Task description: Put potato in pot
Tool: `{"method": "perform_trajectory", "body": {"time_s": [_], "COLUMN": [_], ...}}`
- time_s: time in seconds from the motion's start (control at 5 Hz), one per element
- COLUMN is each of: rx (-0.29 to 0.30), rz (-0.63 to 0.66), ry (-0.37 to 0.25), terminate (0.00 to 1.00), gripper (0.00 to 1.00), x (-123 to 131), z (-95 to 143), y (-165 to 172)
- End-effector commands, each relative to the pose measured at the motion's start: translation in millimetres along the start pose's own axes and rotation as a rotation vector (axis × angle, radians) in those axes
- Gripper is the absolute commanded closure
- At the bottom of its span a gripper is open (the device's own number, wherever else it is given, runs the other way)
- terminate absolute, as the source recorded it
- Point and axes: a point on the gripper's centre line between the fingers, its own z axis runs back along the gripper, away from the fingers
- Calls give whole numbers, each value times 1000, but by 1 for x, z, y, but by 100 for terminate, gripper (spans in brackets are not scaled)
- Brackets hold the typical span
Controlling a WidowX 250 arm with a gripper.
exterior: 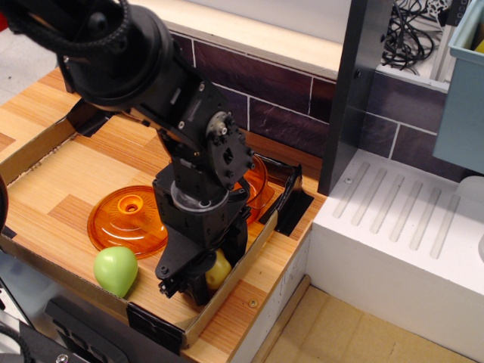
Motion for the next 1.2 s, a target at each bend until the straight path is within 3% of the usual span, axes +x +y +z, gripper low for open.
{"method": "perform_trajectory", "body": {"time_s": [0.0, 0.2, 0.4, 0.6, 0.8, 1.0], "rx": [-18, -8, -61, -126, -172, -184], "rz": [-29, 51, 81, 150, 214, 257], "ry": [77, 108, 116, 60, 46, 37], "terminate": [0, 0, 0, 0, 0, 0], "gripper": [100, 100, 100, 100, 100, 100], "x": [-7, -6, -2, 15, 41, 59], "z": [41, 72, 89, 95, 106, 107], "y": [-4, -16, -32, -57, -82, -90]}}
